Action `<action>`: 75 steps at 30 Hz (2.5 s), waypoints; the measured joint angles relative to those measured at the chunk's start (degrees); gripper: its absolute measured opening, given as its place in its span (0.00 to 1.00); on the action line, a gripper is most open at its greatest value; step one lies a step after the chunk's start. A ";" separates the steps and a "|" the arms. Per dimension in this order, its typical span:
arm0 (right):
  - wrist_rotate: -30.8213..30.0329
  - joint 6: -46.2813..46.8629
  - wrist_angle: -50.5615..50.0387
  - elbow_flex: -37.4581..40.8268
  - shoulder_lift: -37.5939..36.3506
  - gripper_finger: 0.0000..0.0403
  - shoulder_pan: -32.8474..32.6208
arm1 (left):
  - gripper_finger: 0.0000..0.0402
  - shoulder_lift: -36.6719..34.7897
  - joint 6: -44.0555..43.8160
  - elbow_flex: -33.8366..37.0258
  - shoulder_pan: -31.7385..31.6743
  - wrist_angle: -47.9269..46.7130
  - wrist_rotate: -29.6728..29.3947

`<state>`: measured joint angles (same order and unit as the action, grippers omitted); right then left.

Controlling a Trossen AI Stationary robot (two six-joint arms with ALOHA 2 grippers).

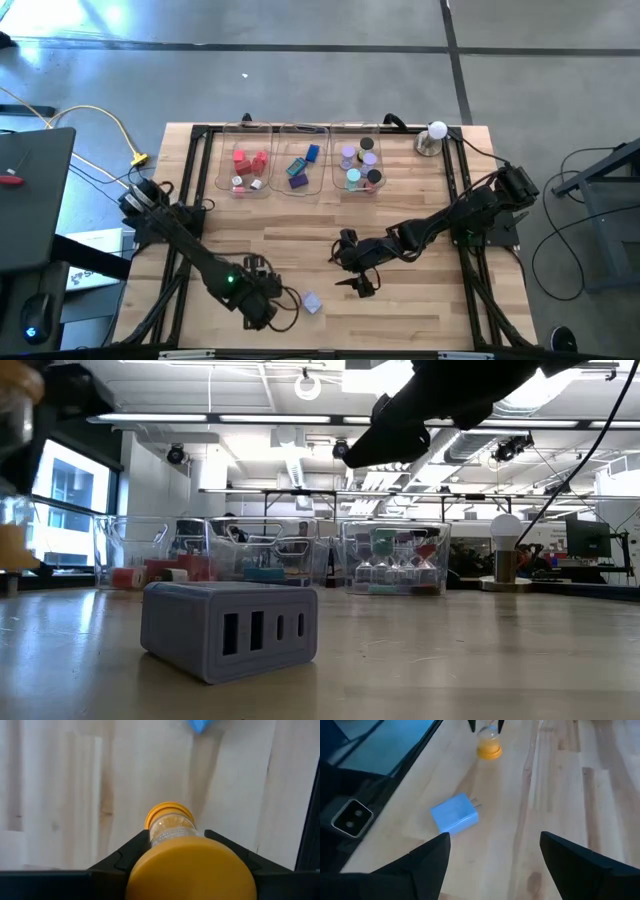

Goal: Pick & Place Office items
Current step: Put the yellow hourglass into the right transparent bin

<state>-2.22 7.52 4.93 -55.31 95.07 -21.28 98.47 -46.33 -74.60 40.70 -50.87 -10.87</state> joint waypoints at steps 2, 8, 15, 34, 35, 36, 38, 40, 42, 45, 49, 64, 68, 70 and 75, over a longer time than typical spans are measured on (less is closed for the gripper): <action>1.32 1.21 -0.12 0.00 0.00 0.74 0.02 | 0.41 -1.51 1.45 -0.03 -0.63 -1.02 -0.89; 1.05 10.31 1.39 0.00 0.02 0.74 0.32 | 0.41 -7.76 6.90 -0.03 -0.22 -3.75 -13.43; 6.58 20.52 11.41 0.02 0.04 0.74 2.63 | 0.41 -14.44 14.39 -0.05 4.09 -3.67 -35.70; 6.50 40.54 39.18 0.00 0.04 0.74 8.52 | 0.41 -15.98 42.30 -0.05 10.33 23.61 -61.83; 7.17 41.24 39.37 0.00 0.04 0.74 8.95 | 0.41 -15.98 44.81 -0.05 10.08 25.71 -61.06; 7.43 41.68 39.44 0.00 0.04 0.74 9.22 | 0.41 -15.98 47.18 -0.05 9.88 27.52 -60.36; 8.10 41.89 39.75 0.00 0.04 0.74 9.38 | 0.41 -15.98 50.67 -0.05 9.21 30.15 -59.36; 8.20 41.84 40.71 0.00 0.04 0.74 9.38 | 0.41 -15.98 52.85 -0.05 8.45 32.03 -59.10; 8.39 41.82 41.97 0.02 0.04 0.74 9.38 | 0.41 -16.00 53.47 -0.07 7.32 32.34 -57.66; 8.63 40.05 44.05 0.07 0.04 0.74 9.28 | 0.40 -16.00 53.60 -0.07 6.00 32.54 -55.39; 9.81 37.70 45.05 0.07 0.02 0.74 8.99 | 0.40 -15.78 53.72 -0.07 5.40 32.51 -54.82; 12.38 37.23 46.02 0.02 -0.02 0.74 7.76 | 0.40 -14.99 57.24 -0.05 3.80 34.96 -53.03; 11.34 36.82 45.86 0.02 -0.02 0.74 7.78 | 0.40 -14.99 58.58 -0.05 3.06 36.30 -52.25; 11.33 36.11 45.72 0.02 -0.02 0.74 7.78 | 0.40 -14.99 59.03 -0.05 2.32 36.99 -50.59; 11.37 35.76 45.30 0.02 -0.02 0.74 7.78 | 0.37 -14.99 61.55 -0.05 1.07 39.28 -47.78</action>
<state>9.15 43.28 50.23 -55.29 95.04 -13.50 83.48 15.22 -74.65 41.77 -11.60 -58.65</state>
